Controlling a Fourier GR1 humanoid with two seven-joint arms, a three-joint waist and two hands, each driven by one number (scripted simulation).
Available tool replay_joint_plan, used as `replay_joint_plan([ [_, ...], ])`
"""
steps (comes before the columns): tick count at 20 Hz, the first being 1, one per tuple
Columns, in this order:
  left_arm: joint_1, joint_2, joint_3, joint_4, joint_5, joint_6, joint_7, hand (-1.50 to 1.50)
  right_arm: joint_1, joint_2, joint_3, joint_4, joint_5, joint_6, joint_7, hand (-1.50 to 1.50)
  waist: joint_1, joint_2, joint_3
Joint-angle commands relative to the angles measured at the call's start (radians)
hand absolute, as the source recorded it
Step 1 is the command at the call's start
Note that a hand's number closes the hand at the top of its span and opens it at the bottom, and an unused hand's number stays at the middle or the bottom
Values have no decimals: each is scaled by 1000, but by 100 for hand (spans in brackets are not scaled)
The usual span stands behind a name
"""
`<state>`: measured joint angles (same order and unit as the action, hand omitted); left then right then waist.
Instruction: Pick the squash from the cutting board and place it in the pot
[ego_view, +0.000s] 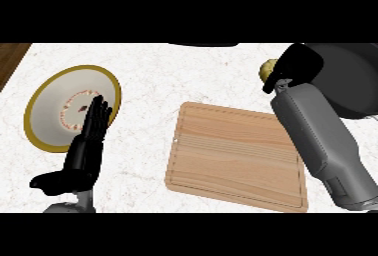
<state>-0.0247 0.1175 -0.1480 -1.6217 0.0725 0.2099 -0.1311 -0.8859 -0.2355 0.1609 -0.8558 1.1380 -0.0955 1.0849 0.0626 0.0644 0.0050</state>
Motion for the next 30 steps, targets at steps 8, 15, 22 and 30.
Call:
replay_joint_plan([
  [8, -62, -21, -66, 3, -24, -26, 6, 0, -266, -219, -152, 265, 178, -63, 193, 150, 117, 24, -7],
  [15, -76, -24, -79, 16, -22, -42, 13, 0, -342, -266, -194, 395, 286, -64, 314, 150, 136, 20, -7],
  [22, -75, -22, -68, 18, -20, -36, 19, 0, -363, -316, -248, 485, 354, -89, 367, 150, 117, 7, -4],
  [30, -75, -15, -34, 50, -23, -19, 9, 0, -345, -321, -305, 547, 409, -153, 402, 150, 81, -3, -3],
])
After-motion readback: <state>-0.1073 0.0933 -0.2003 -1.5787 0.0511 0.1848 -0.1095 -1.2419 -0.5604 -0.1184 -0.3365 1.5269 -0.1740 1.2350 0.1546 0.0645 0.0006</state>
